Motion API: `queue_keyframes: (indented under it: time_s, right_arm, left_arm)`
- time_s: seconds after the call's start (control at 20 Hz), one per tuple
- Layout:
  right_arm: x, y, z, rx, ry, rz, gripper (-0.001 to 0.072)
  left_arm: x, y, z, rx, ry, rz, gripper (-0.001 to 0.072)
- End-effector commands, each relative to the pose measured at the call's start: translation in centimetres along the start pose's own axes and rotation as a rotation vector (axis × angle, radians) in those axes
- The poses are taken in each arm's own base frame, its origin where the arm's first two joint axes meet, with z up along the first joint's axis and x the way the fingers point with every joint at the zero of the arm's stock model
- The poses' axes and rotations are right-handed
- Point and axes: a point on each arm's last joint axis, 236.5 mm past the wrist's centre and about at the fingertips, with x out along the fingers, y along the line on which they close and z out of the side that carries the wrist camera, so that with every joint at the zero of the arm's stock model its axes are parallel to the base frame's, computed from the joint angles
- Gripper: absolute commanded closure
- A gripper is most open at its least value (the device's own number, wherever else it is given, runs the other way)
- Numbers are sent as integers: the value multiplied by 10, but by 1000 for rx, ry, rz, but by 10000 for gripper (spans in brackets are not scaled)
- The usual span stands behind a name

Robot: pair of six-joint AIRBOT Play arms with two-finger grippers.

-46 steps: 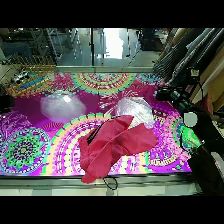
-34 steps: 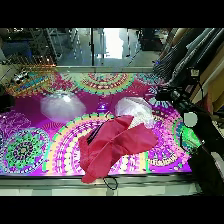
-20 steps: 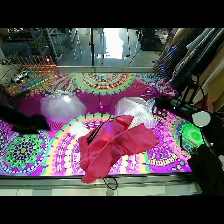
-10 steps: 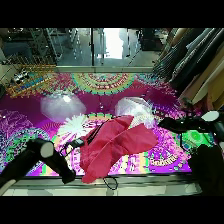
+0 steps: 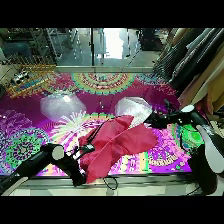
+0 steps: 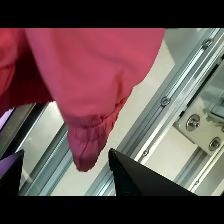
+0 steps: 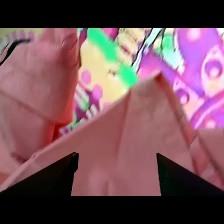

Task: Fold the clothes and pants, and hang the long-sleeved shirts on hangers.

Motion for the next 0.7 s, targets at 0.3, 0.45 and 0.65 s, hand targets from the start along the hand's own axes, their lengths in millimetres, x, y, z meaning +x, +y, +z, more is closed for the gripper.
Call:
queue_keyframes:
  time_s: [0.3, 0.45, 0.65]
  right_arm:
    - [50, -28, 15, -181, 113, -109, 132]
    - [65, -29, 7, -216, 150, -101, 137]
    - [71, -27, 12, -256, 131, -112, 551]
  left_arm:
    - [2, -16, 12, 36, -38, -74, 290]
    - [1, -25, 0, 62, 13, -114, 275]
    - [2, -15, 14, 68, -44, -70, 366]
